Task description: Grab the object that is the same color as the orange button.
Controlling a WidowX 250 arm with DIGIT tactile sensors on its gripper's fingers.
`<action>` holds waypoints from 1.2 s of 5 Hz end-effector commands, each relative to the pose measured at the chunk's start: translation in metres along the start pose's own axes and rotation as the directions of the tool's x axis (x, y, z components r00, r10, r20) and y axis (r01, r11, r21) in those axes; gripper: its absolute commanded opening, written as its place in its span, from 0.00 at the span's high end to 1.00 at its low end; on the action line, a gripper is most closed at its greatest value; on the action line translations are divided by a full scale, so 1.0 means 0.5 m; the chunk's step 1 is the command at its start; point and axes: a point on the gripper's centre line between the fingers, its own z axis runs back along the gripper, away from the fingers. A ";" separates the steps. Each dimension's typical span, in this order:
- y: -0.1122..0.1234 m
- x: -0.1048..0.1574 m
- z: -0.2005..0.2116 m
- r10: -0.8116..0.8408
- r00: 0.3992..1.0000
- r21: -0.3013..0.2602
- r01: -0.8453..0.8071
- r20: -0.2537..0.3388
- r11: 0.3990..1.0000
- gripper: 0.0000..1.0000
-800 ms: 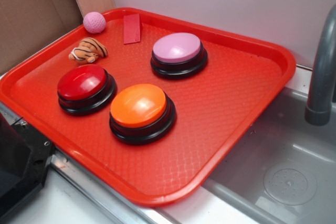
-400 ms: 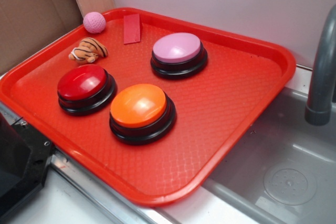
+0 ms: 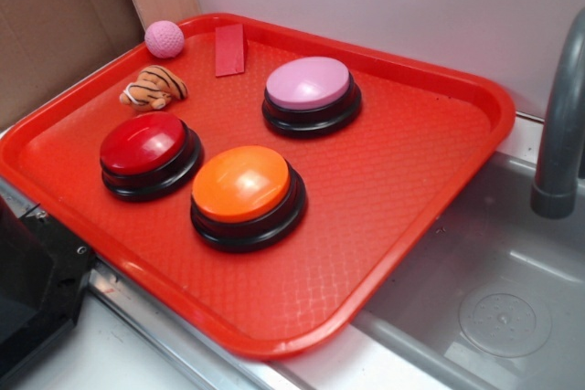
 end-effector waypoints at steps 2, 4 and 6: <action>0.113 0.101 -0.127 0.322 0.936 0.052 -0.332 0.140 0.942 0.00; 0.132 0.119 -0.252 0.397 0.889 0.074 -0.422 0.227 0.903 0.00; 0.155 0.123 -0.348 0.412 0.883 0.063 -0.435 0.224 0.898 0.00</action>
